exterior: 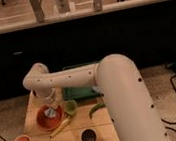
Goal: Wipe red bowl with towel
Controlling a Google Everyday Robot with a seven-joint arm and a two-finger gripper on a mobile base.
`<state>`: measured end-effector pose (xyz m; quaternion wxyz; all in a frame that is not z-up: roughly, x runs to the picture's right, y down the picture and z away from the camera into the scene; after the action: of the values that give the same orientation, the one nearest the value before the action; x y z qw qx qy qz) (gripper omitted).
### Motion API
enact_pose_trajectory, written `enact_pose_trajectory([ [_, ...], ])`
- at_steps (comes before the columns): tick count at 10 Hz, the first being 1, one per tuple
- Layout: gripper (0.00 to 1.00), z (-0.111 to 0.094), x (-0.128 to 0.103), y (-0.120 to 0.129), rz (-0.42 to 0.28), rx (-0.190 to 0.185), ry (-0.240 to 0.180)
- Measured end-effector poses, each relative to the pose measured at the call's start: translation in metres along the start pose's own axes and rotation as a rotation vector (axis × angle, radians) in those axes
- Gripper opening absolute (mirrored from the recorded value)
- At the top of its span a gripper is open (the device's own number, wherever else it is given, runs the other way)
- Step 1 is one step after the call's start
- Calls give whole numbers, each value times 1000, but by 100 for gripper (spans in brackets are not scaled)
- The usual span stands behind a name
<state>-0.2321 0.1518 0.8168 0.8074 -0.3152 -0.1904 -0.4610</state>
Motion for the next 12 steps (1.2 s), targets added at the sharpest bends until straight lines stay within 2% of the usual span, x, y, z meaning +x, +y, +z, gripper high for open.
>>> enact_pose_trajectory([
  [2, 0, 6, -18, -22, -54, -4, -10],
  [4, 0, 12, -36, -28, -110, -11, -24],
  [6, 0, 18, -61, -15, -166, -12, -47],
  [7, 0, 20, -65, -1, -171, -14, -53],
  [9, 0, 20, -62, 21, -160, -12, -55],
  [11, 0, 17, -38, 50, -102, -15, -42],
  [12, 0, 16, -29, 53, -83, -12, -38],
])
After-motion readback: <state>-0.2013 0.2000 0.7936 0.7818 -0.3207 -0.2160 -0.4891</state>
